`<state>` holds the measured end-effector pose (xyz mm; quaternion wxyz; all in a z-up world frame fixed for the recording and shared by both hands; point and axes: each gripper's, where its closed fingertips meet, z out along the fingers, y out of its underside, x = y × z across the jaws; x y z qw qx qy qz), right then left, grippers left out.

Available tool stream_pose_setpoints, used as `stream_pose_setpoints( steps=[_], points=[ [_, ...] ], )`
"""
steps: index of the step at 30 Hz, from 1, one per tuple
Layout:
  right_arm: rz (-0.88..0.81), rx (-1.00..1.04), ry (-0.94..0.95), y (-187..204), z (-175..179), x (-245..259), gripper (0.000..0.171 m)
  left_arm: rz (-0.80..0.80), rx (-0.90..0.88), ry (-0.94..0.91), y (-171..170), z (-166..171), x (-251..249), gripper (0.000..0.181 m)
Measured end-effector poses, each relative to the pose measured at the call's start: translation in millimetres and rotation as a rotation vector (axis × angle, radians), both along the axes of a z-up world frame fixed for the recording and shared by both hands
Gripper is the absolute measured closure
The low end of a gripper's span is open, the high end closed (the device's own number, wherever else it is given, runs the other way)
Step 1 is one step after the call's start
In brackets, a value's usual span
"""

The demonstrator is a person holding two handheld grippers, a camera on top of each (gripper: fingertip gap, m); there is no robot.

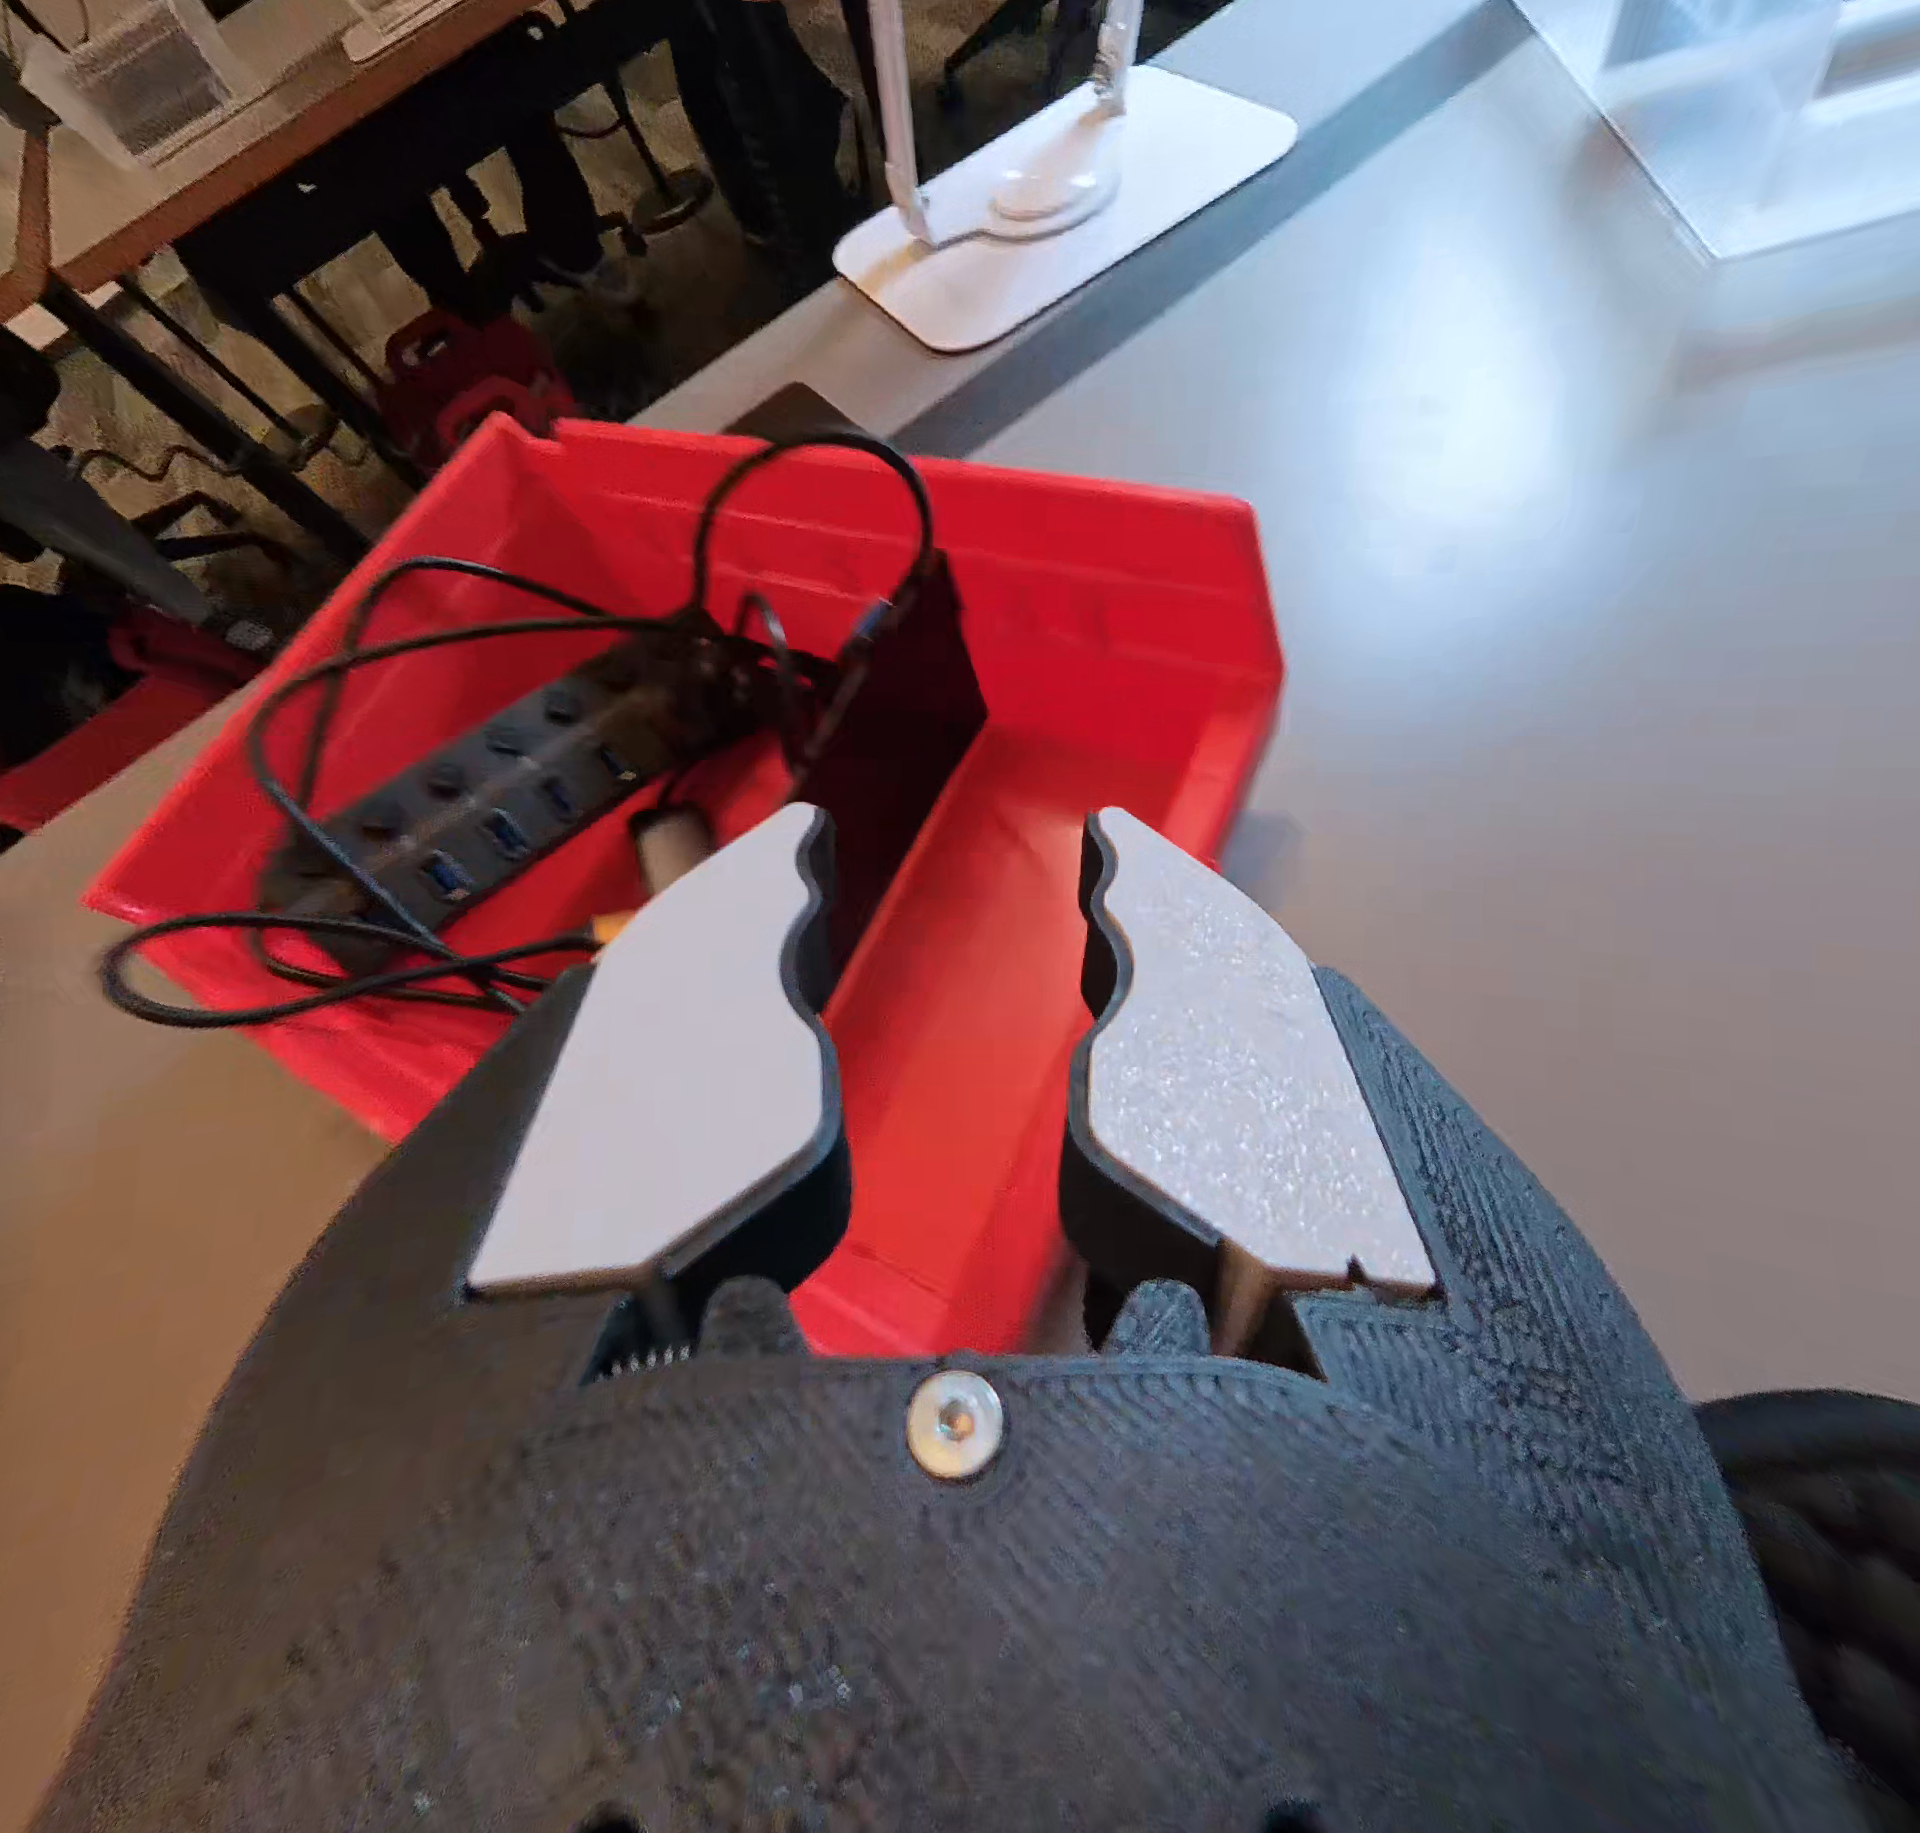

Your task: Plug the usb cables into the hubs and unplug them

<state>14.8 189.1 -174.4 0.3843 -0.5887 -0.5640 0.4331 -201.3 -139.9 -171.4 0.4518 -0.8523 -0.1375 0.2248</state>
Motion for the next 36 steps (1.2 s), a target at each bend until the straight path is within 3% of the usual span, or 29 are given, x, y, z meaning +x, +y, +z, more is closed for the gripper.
stream_pose_setpoints(
  steps=[4,7,14,18,22,25,30,36],
  points=[
    [0.016,0.052,0.012,-20.4,-28.5,4.3,0.139,0.057,-0.103,-0.003,-4.0,23.7,-56.5,0.137],
    [0.050,0.064,0.037,-29.7,-29.0,1.2,0.136,0.083,-0.261,-0.012,-5.6,24.6,-106.7,0.139],
    [0.121,0.125,0.038,-46.9,-43.0,0.1,0.135,-0.002,-0.867,0.073,-12.0,-47.1,-174.4,0.126],
    [0.128,0.142,0.029,-47.0,-47.1,1.5,0.135,-0.027,-1.000,0.170,-7.3,-73.9,-196.4,0.118],
    [0.134,0.124,0.027,-45.9,-47.2,1.4,0.136,-0.083,-1.058,0.204,-9.0,-86.2,-200.8,0.124],
    [0.136,0.113,0.026,-46.0,-47.1,2.3,0.136,-0.100,-0.994,0.224,-11.3,-60.6,-197.7,0.124],
    [0.125,0.123,0.002,-46.1,-49.7,1.6,0.136,-0.123,-0.862,0.217,-21.1,13.0,-172.4,0.125],
    [0.122,0.127,-0.022,-48.3,-53.7,1.7,0.135,-0.114,-0.651,0.027,-41.5,89.0,-137.5,0.124]
  ],
)
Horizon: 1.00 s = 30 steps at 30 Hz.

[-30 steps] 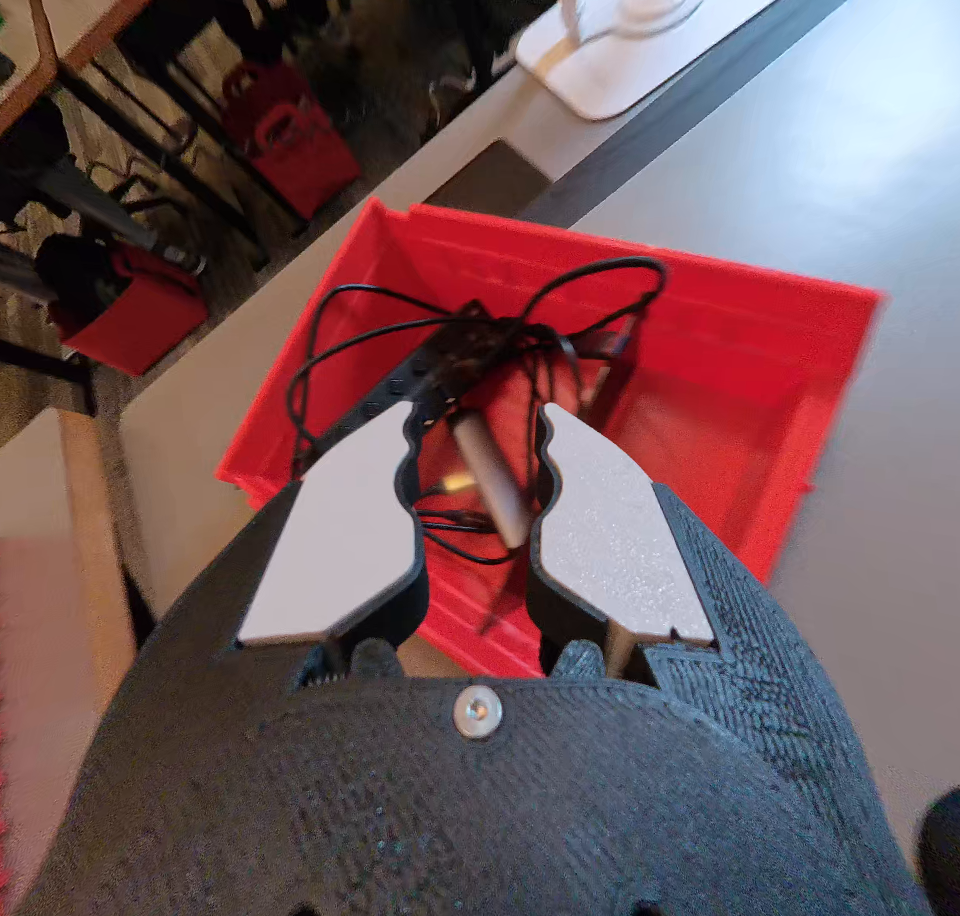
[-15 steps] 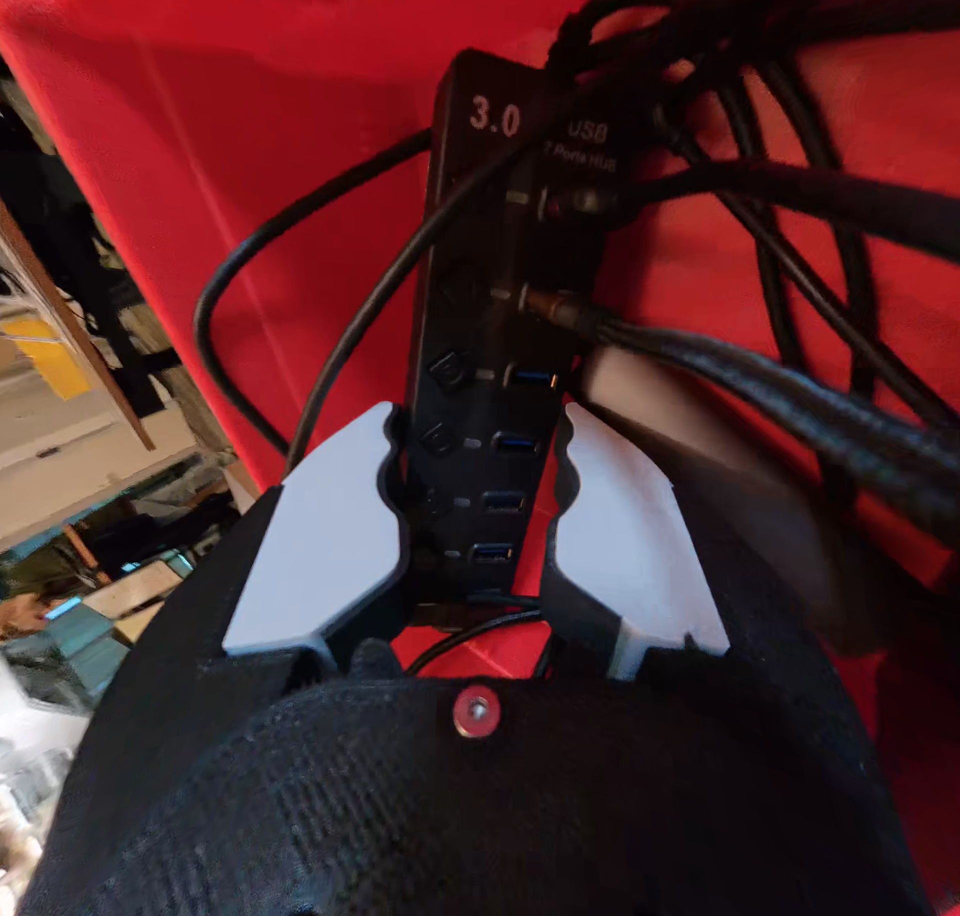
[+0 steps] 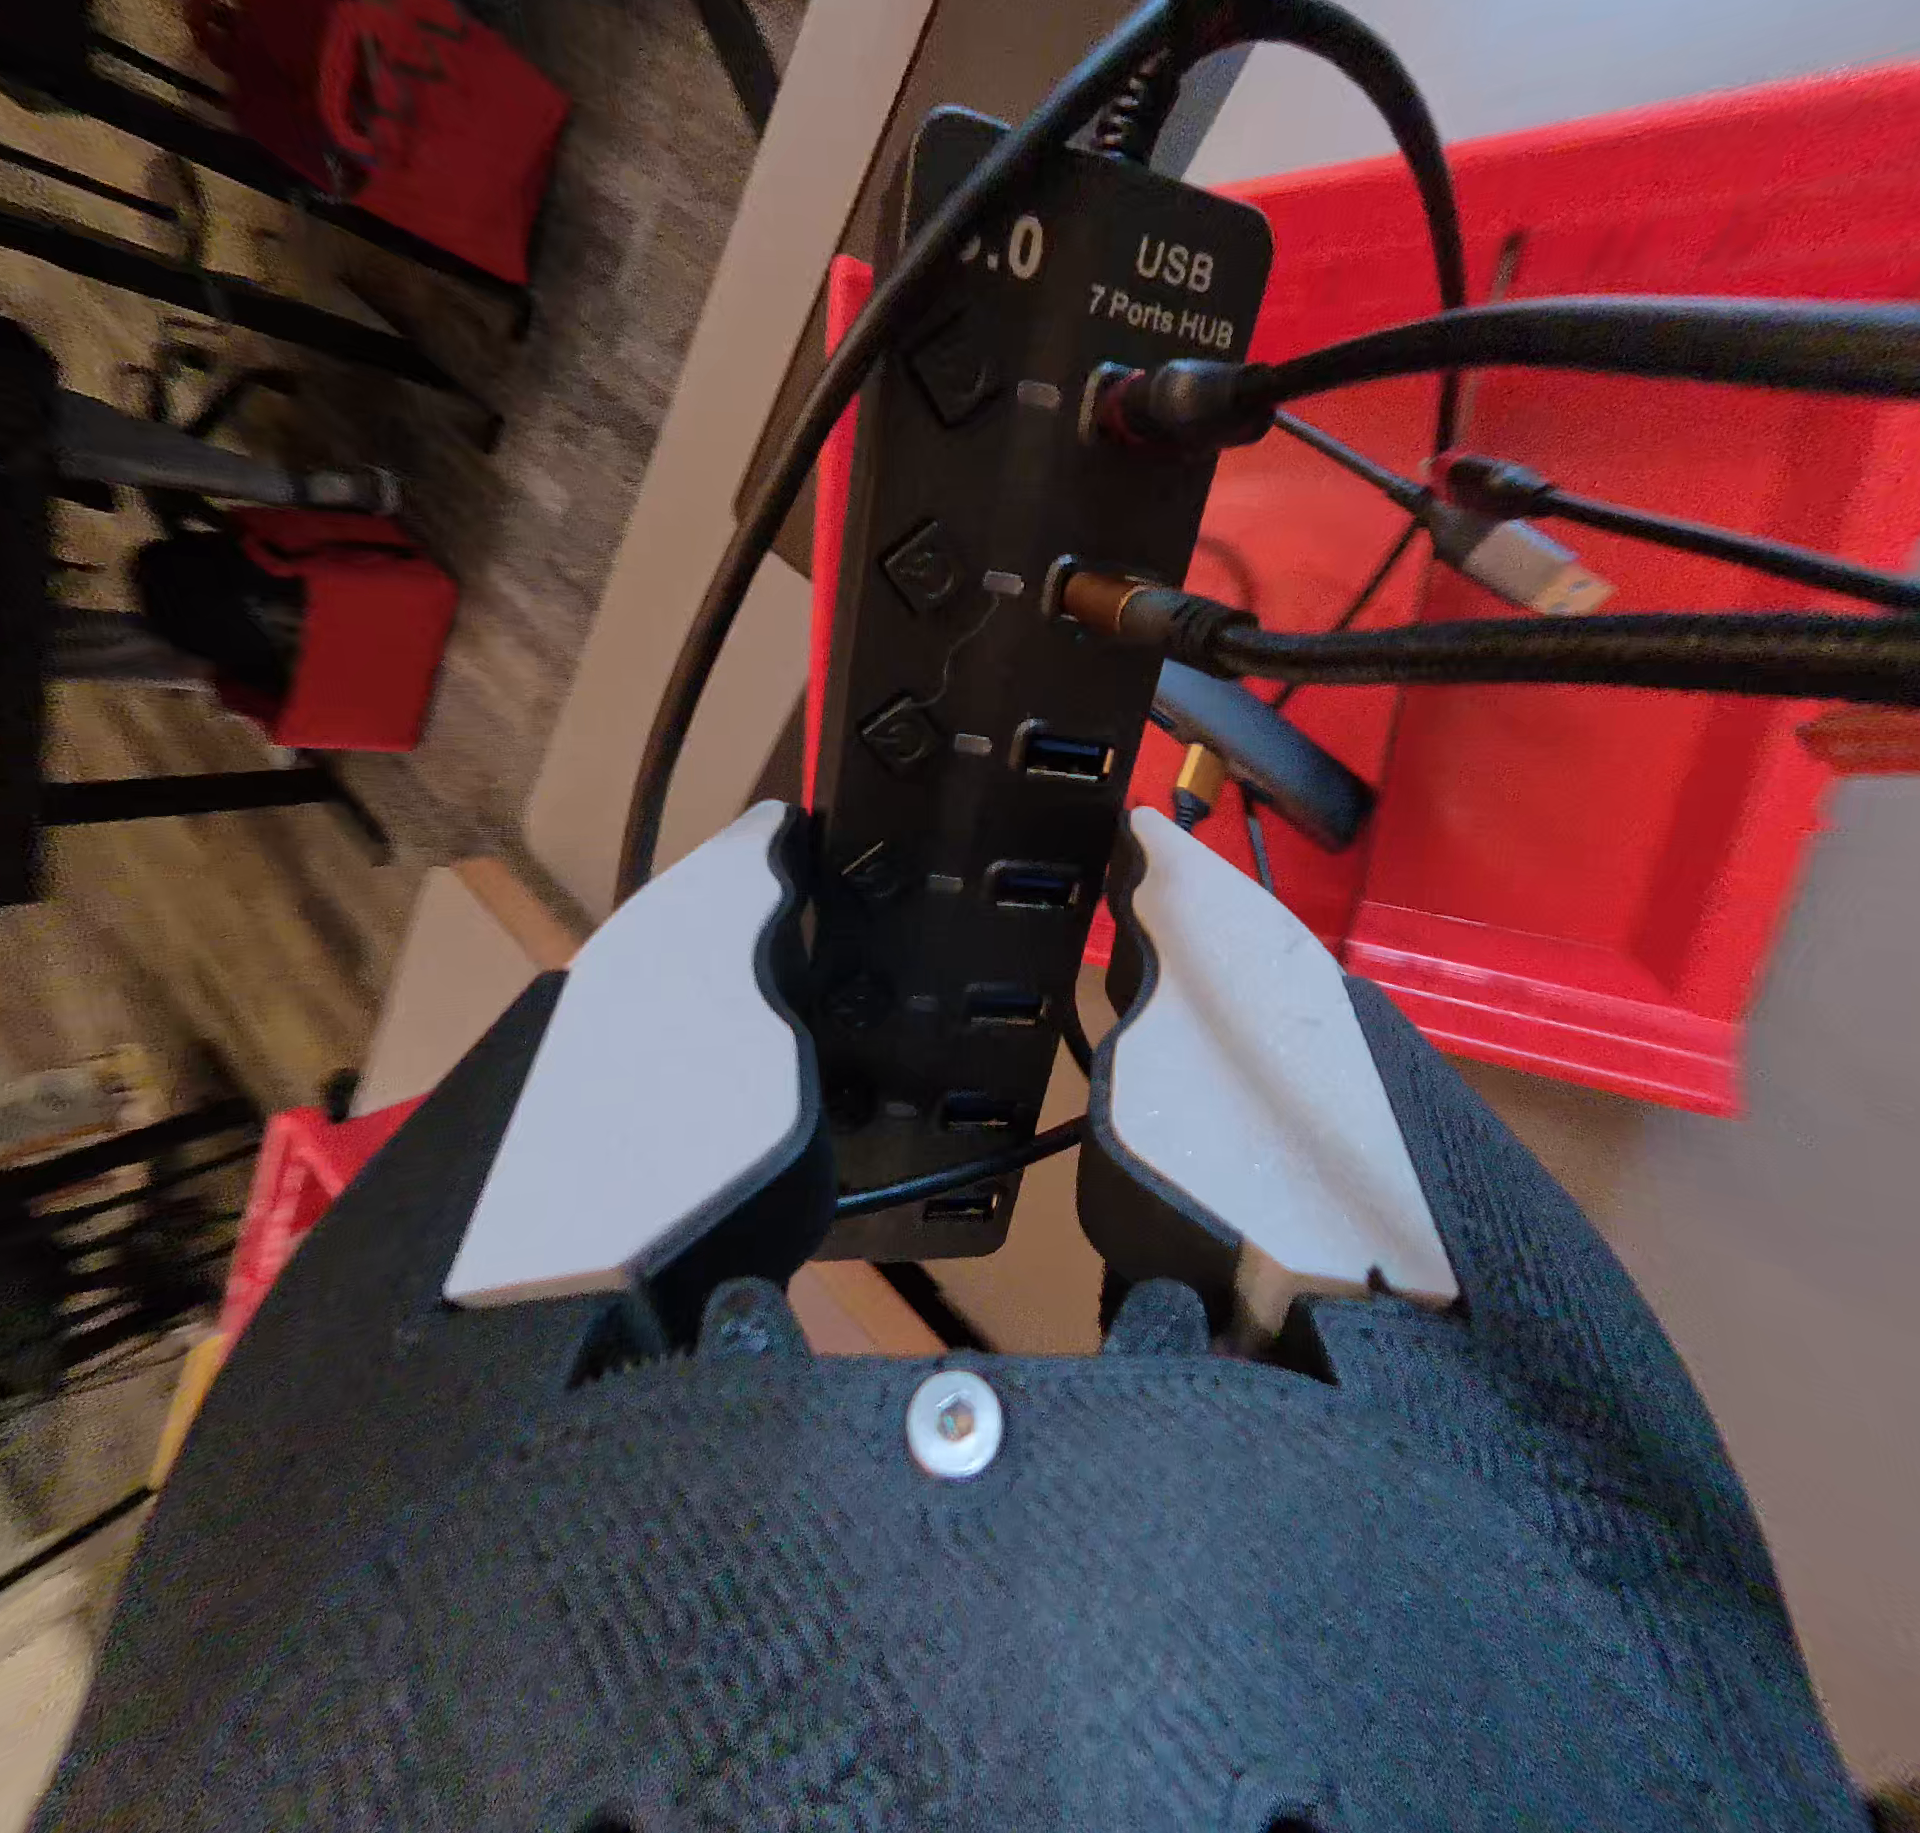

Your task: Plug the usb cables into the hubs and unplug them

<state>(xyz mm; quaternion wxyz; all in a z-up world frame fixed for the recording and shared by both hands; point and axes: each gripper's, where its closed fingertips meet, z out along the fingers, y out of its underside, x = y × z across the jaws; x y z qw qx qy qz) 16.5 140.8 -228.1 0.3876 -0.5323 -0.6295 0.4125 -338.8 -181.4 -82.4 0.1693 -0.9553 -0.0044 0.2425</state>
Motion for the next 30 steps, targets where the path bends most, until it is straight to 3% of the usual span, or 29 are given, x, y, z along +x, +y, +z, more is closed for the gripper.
stream_pose_setpoints(
  steps=[7,12,16,21,25,30],
  points=[
    [0.010,0.012,-0.012,-5.2,-3.3,0.6,0.135,0.119,0.170,-0.286,-7.3,22.6,27.9,0.125],
    [0.024,0.023,-0.025,-9.4,-7.5,-0.3,0.136,0.286,0.208,-0.498,-0.1,-17.2,29.3,0.126],
    [0.027,0.035,-0.034,-9.9,-11.0,-0.4,0.136,0.249,0.210,-0.656,23.8,-53.6,42.9,0.126],
    [0.033,0.024,-0.042,-8.7,-13.2,-0.5,0.136,0.148,0.250,-0.946,53.9,-67.7,76.1,0.126],
    [0.043,0.022,-0.031,-9.8,-10.2,0.0,0.136,0.141,0.294,-1.055,72.8,-94.7,93.8,0.127],
    [0.055,0.018,-0.036,-11.6,-12.1,-0.4,0.137,0.020,0.543,-1.059,99.6,-63.7,114.2,0.127]
  ],
)
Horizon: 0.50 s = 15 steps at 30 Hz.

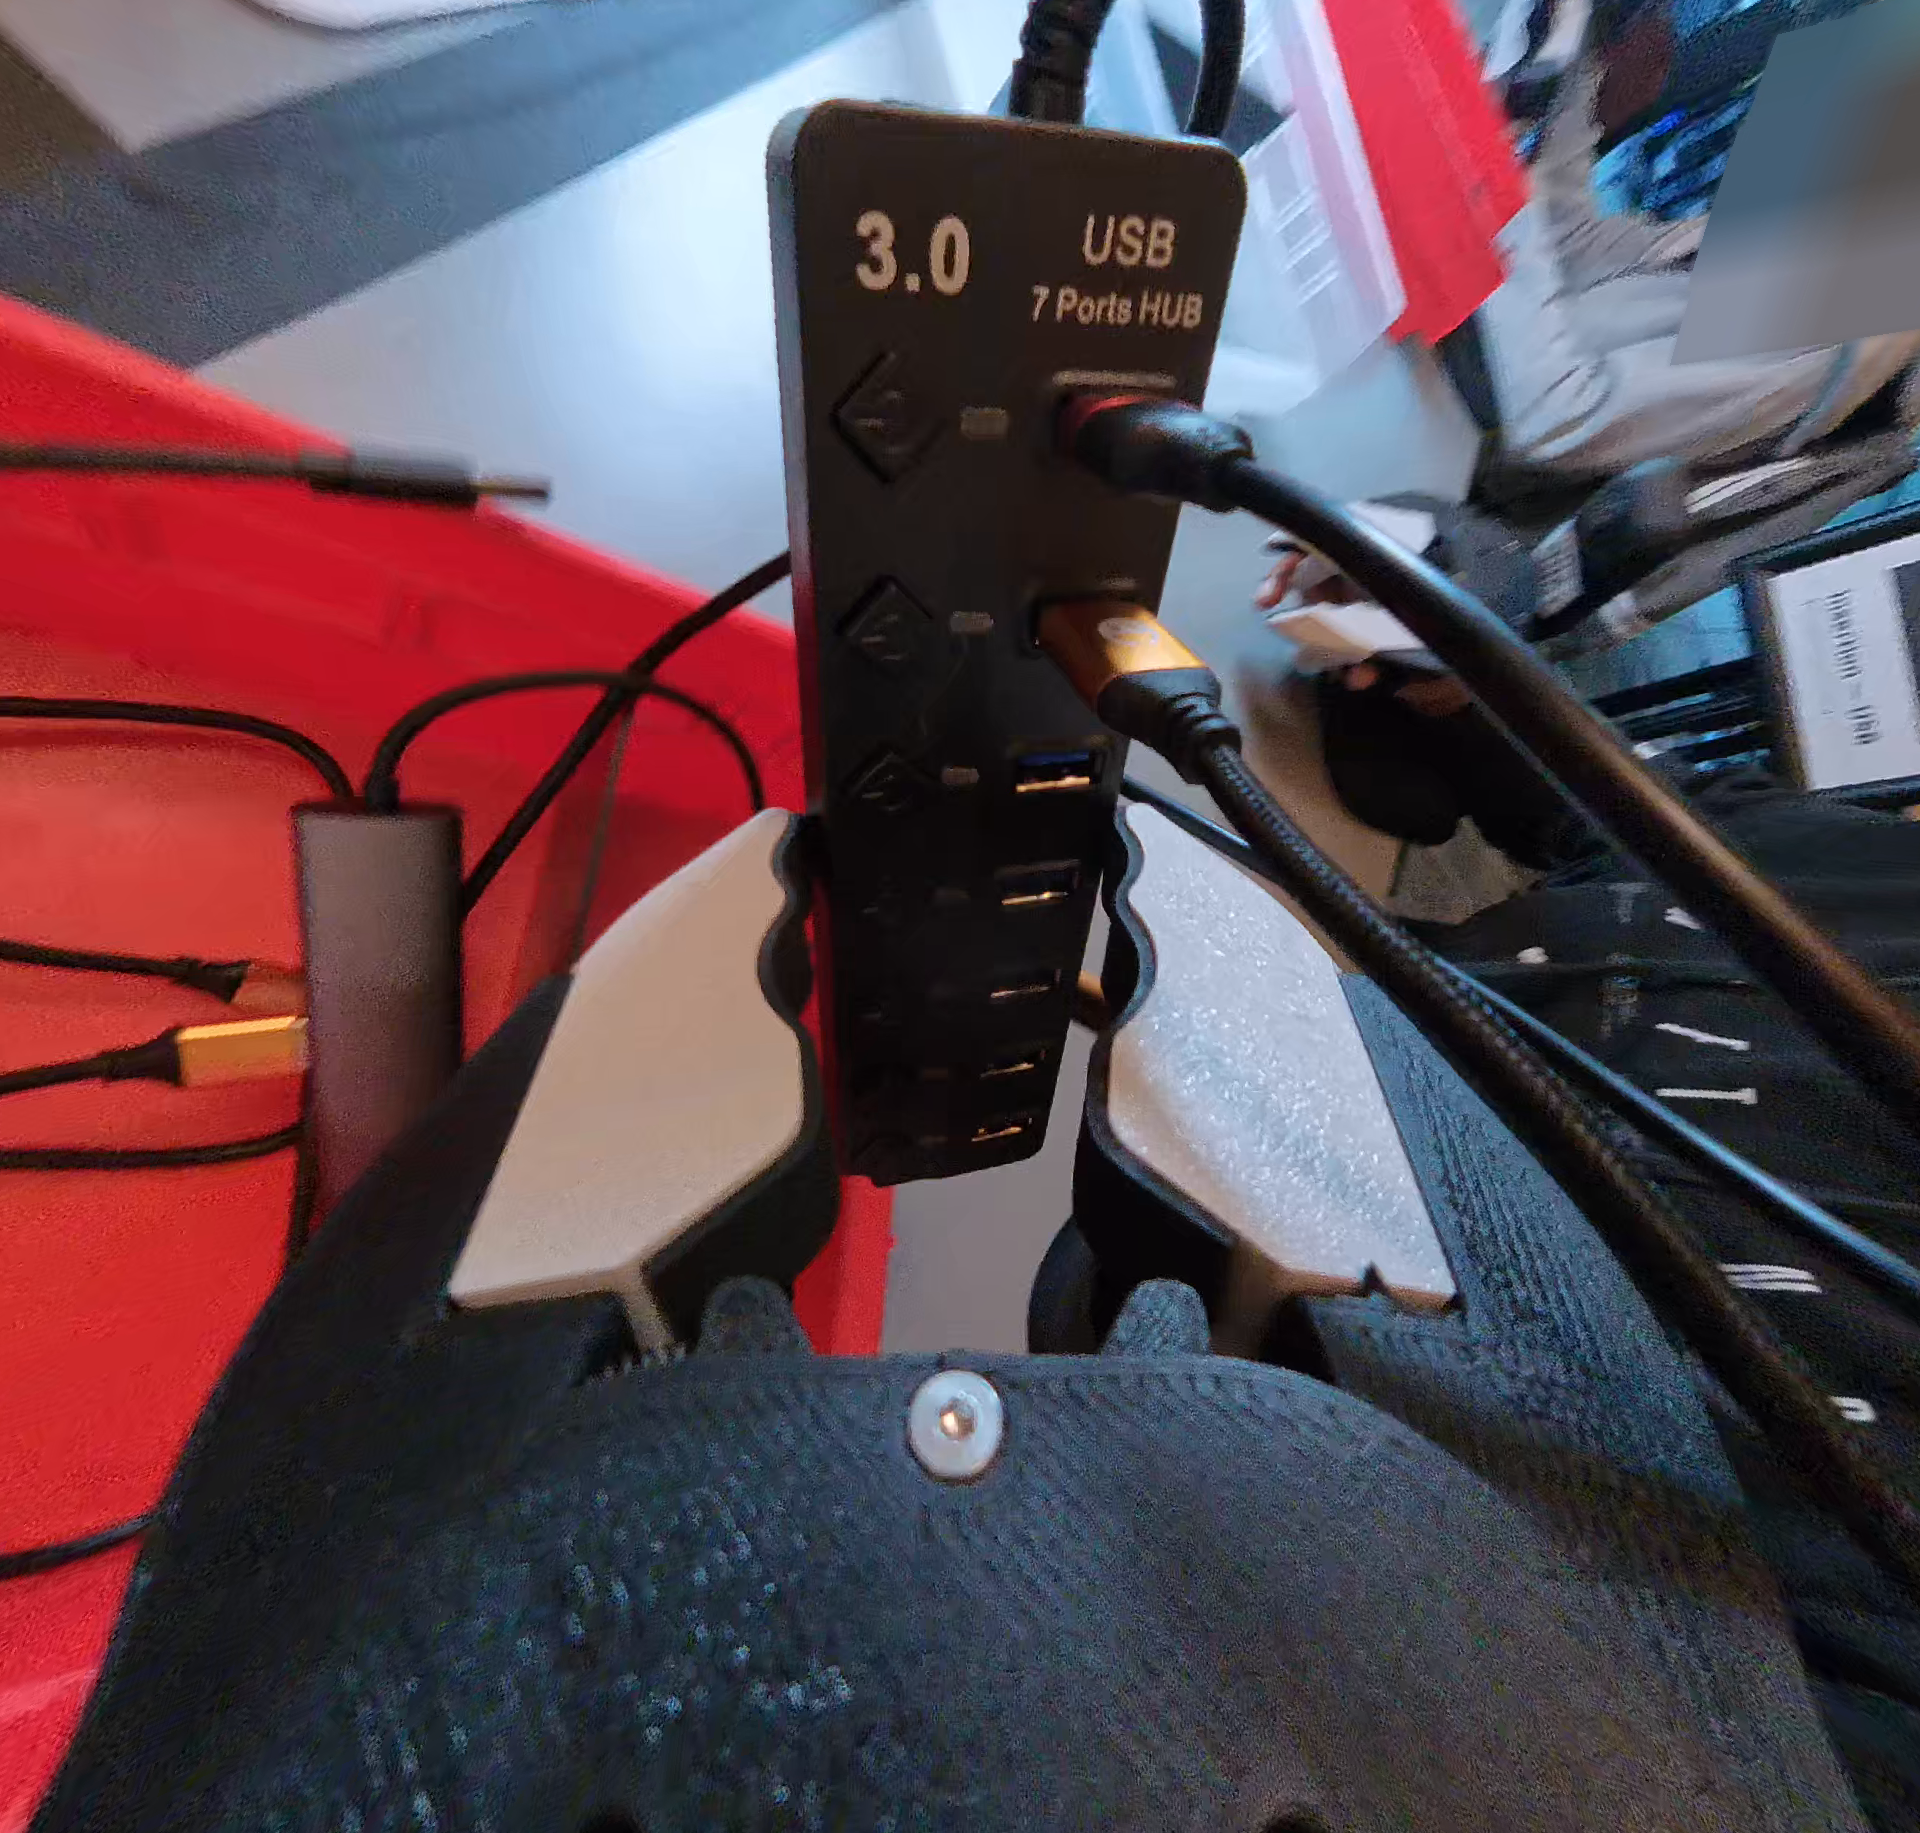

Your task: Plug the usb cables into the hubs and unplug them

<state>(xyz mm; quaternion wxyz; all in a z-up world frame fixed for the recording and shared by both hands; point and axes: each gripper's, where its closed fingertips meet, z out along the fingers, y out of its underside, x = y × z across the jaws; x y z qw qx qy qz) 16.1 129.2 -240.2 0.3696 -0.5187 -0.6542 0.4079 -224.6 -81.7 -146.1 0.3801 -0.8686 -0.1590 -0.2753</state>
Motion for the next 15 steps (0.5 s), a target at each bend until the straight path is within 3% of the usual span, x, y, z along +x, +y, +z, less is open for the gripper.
stream_pose_setpoints(
  steps=[9,15],
  points=[
    [0.046,0.035,0.018,-11.1,1.3,-1.0,0.136,0.138,0.331,0.178,-6.1,111.2,-1.0,0.127],
    [0.084,0.038,0.111,-16.5,41.0,-14.2,0.136,0.181,0.512,0.347,-9.8,176.0,16.3,0.127]
  ],
)
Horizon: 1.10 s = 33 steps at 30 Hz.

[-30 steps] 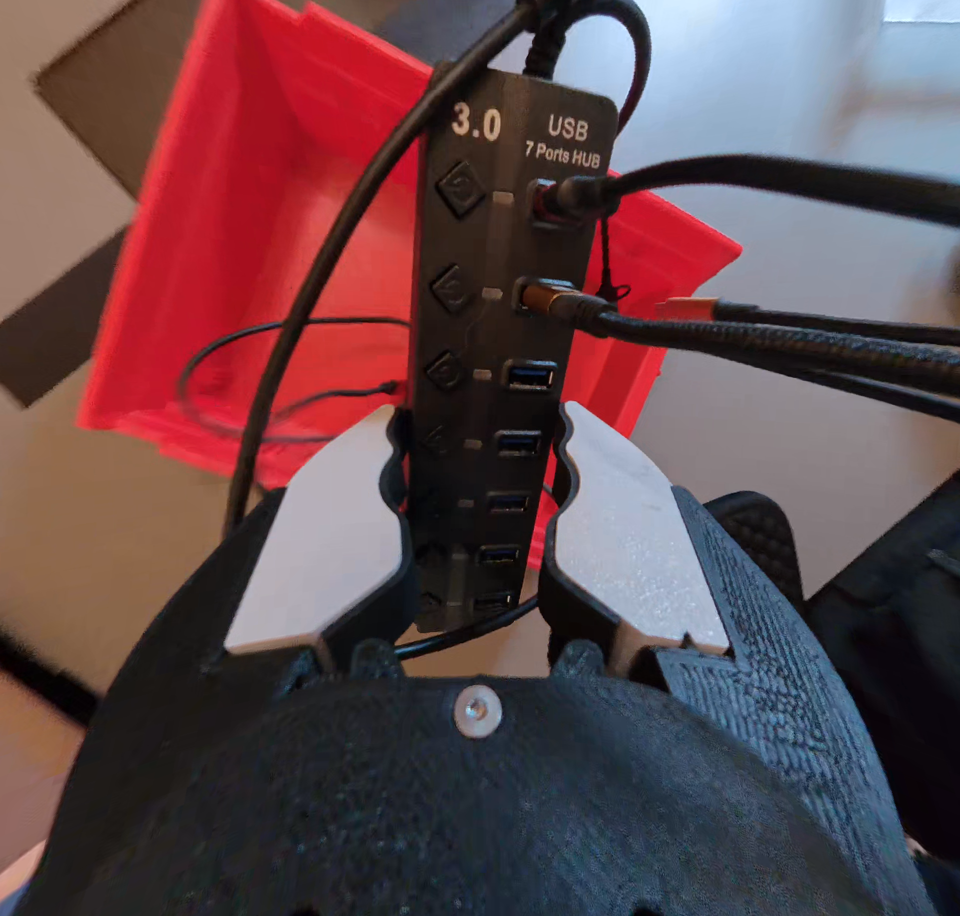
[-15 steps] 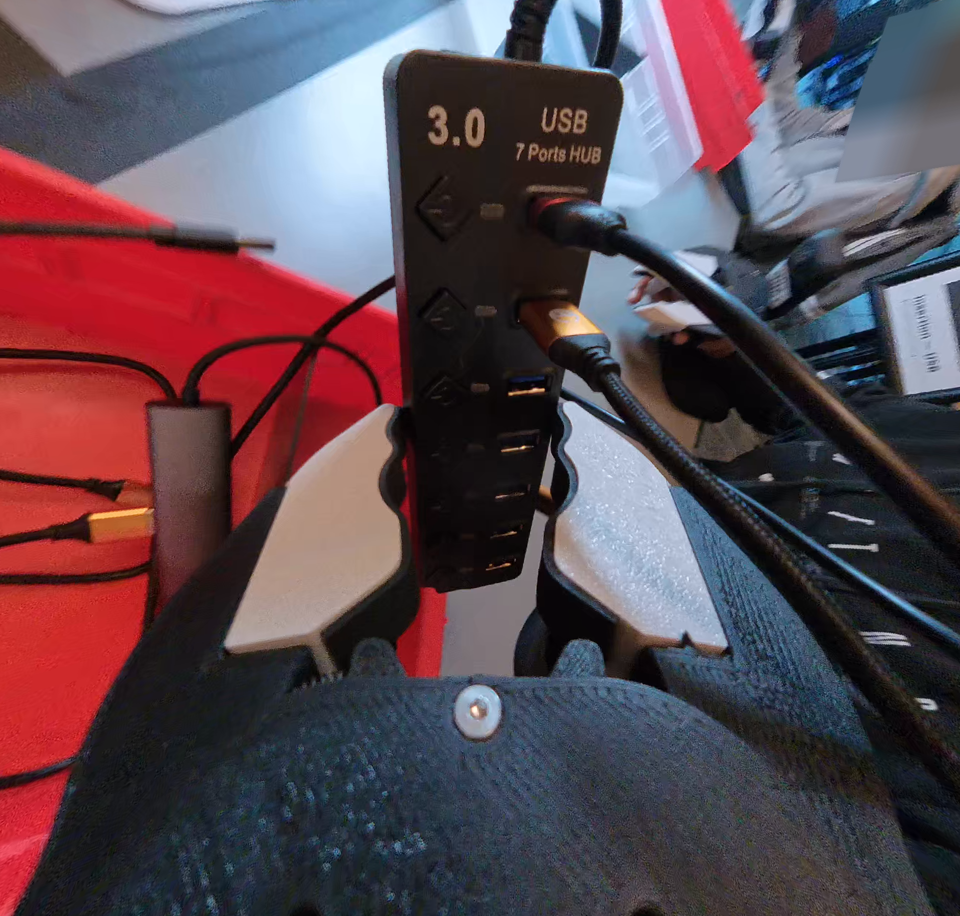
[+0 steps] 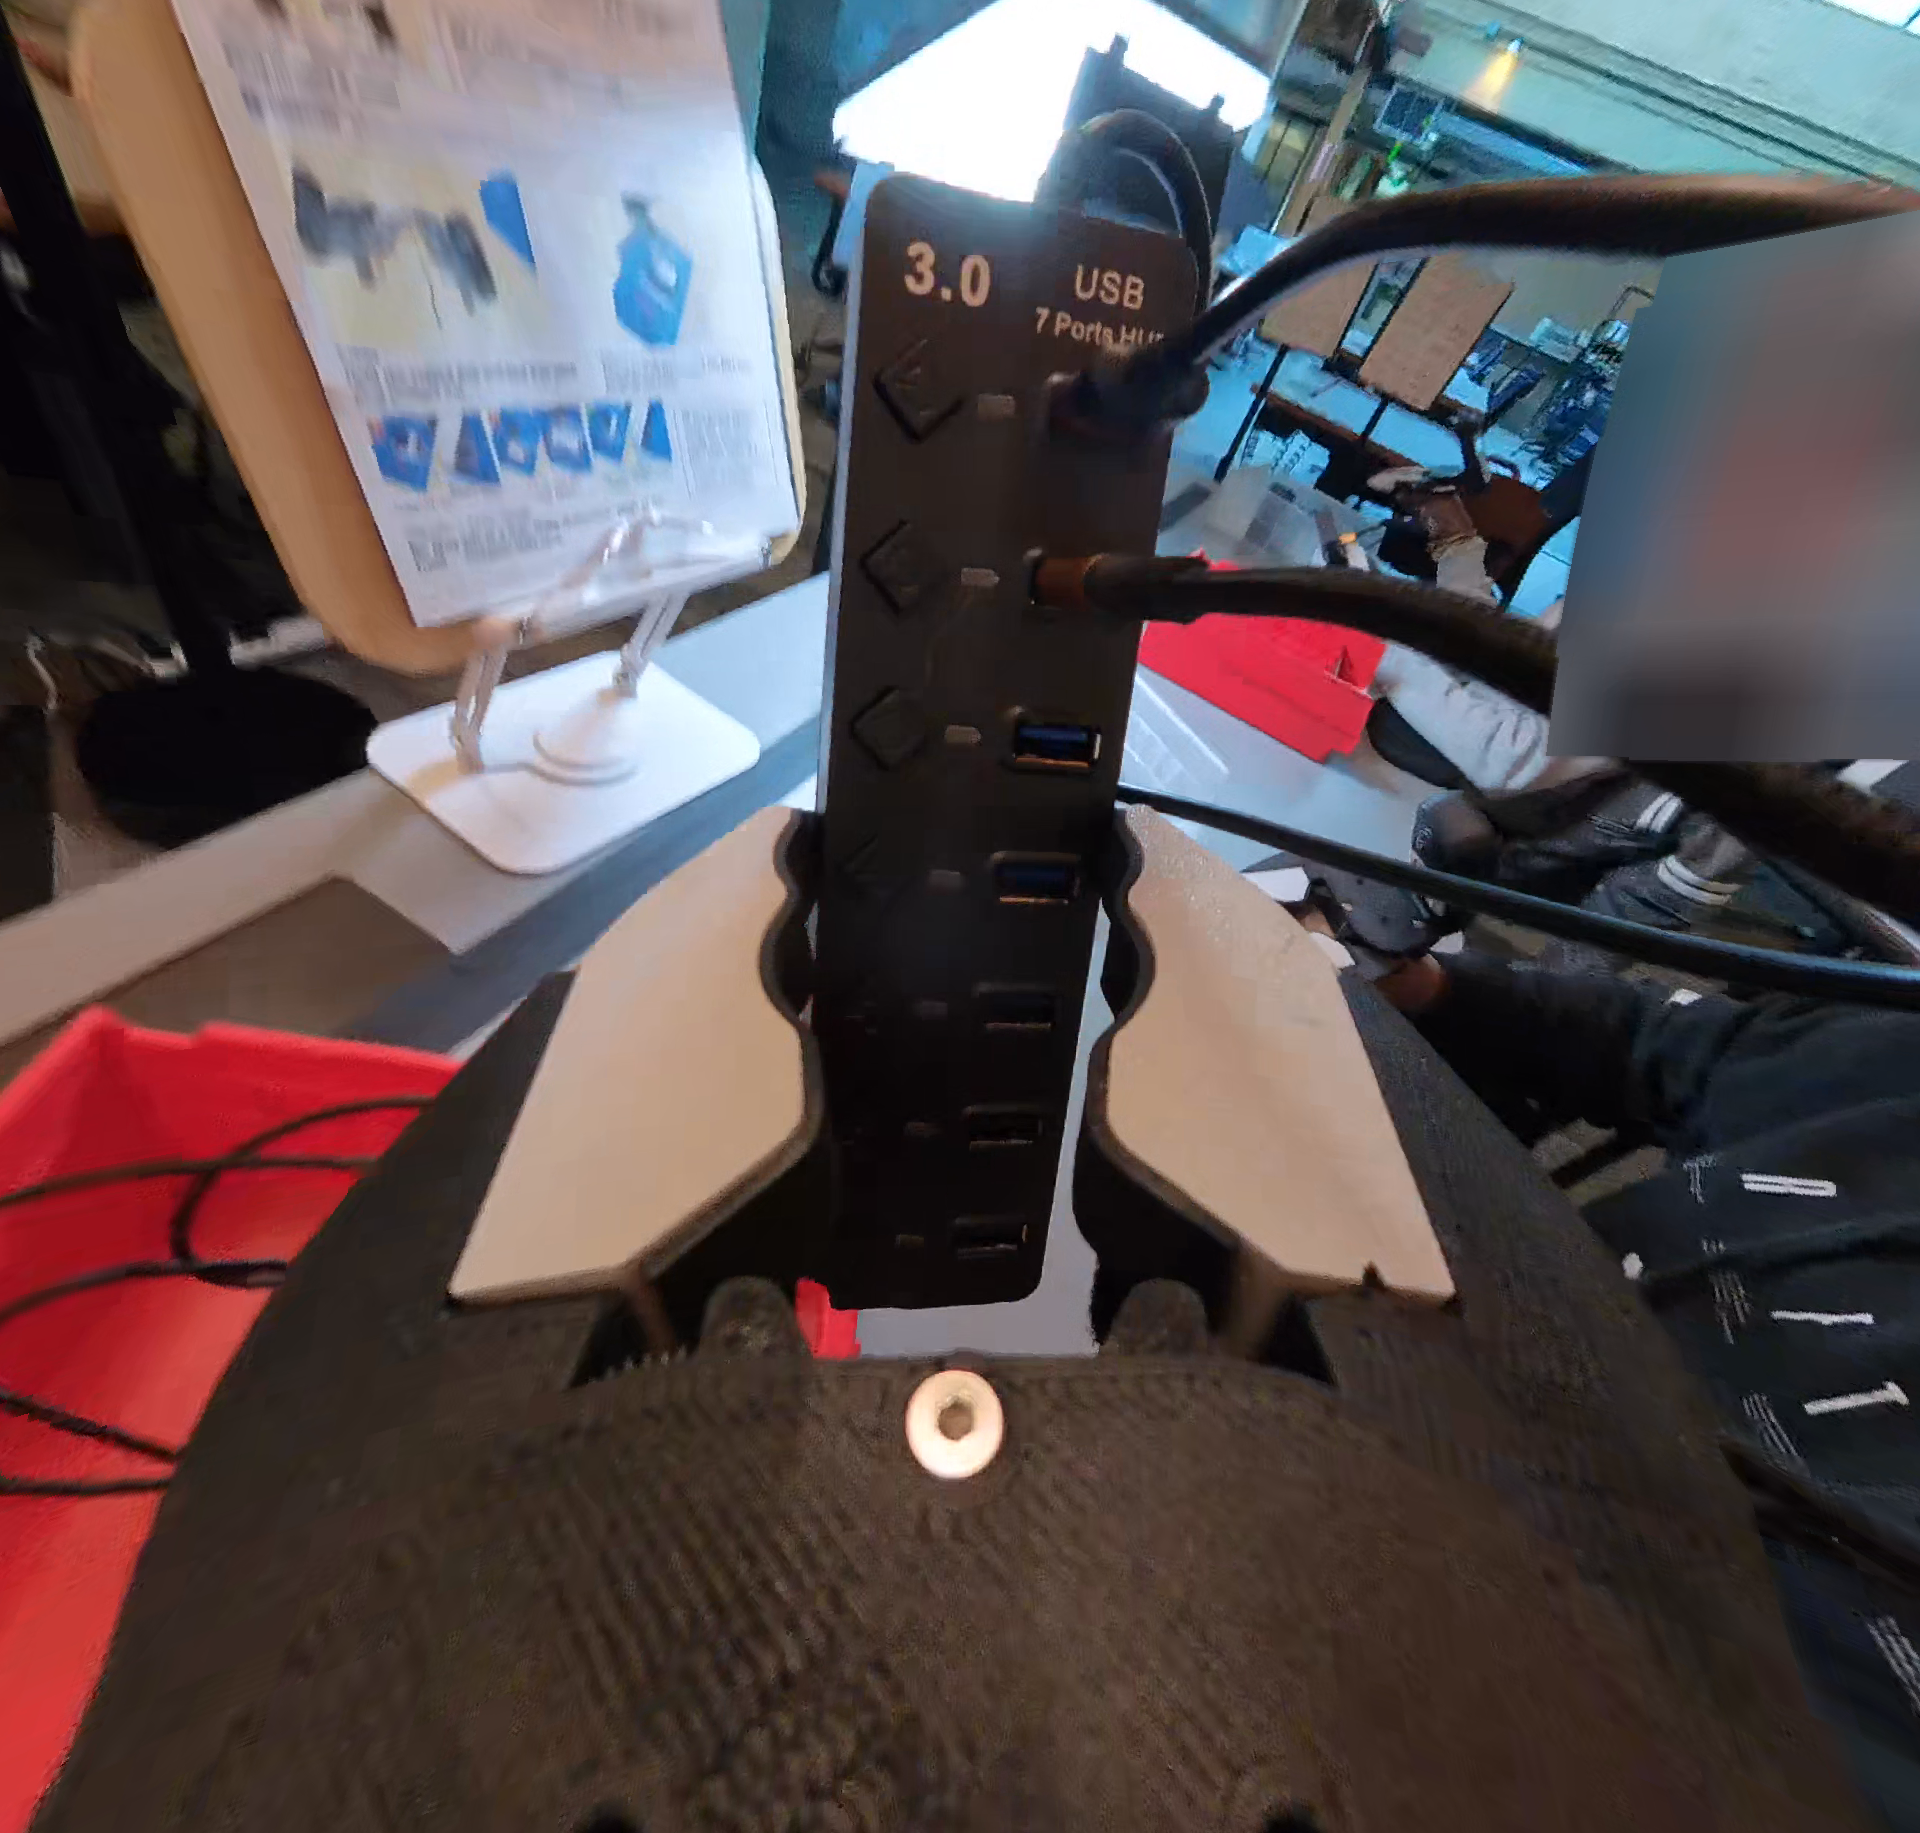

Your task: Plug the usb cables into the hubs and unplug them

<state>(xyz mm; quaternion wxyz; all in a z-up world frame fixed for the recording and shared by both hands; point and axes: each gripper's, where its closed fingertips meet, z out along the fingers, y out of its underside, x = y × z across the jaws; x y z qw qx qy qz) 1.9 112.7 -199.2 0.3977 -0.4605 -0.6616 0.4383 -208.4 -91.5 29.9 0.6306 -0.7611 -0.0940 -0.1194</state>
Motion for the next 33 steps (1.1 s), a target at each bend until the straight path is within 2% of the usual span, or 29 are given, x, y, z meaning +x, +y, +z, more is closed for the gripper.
stream_pose_setpoints(
  steps=[3,6,11,21,33],
  points=[
    [0.027,0.004,0.065,-7.3,31.7,-9.4,0.136,-0.003,0.091,0.051,-1.0,32.5,13.6,0.127],
    [0.049,0.012,0.139,-15.9,62.7,-19.7,0.136,0.063,0.171,0.176,-3.3,64.7,18.2,0.127],
    [0.088,0.003,0.187,-30.8,84.9,-32.0,0.136,0.160,0.242,0.225,-10.2,112.5,7.7,0.126],
    [0.127,0.013,0.156,-43.9,68.3,-33.6,0.136,0.370,0.282,0.329,-32.7,186.9,-28.5,0.127],
    [0.202,0.054,0.103,-72.6,48.3,-39.3,0.136,0.441,0.252,0.414,-37.7,245.4,-28.2,0.127]
  ],
)
